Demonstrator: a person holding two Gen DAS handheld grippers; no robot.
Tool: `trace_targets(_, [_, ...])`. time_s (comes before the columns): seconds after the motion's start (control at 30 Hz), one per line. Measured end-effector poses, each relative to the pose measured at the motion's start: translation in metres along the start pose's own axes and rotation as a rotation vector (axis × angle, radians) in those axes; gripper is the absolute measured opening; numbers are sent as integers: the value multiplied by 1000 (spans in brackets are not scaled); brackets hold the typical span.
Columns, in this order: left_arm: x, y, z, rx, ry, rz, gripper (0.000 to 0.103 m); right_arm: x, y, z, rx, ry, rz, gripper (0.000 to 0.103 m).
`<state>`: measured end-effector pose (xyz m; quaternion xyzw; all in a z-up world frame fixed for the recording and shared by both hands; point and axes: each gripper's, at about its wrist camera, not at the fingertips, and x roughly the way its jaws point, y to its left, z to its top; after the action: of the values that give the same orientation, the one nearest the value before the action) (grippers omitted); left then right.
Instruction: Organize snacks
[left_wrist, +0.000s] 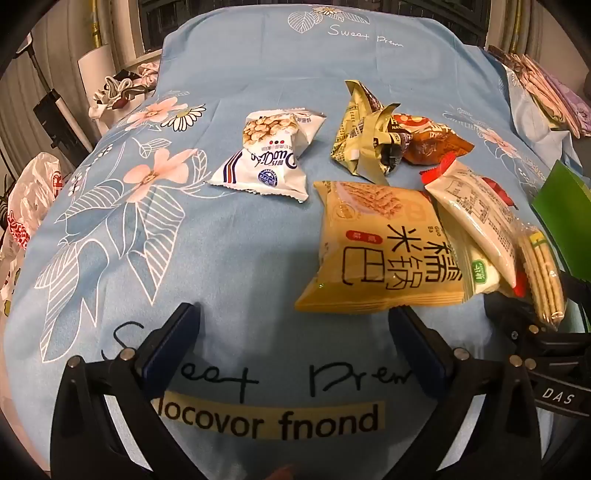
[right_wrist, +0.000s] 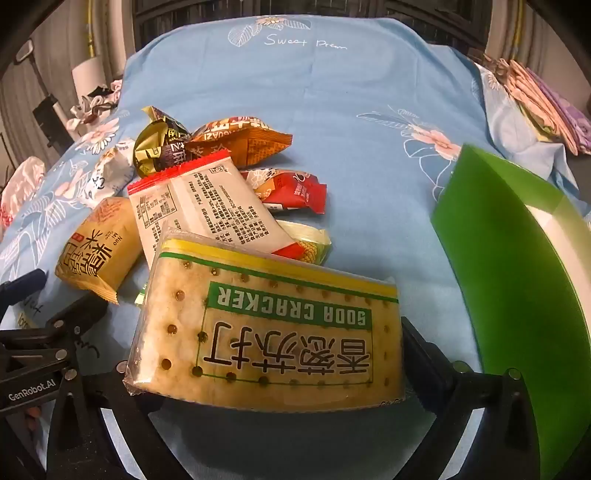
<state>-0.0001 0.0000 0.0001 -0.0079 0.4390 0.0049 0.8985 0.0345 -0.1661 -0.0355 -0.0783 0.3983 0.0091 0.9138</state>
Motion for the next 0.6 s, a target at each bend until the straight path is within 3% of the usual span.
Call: trace_targets(0.6, [0, 1, 0, -1, -1, -1, 103, 0, 0, 0, 4, -7, 5, 103])
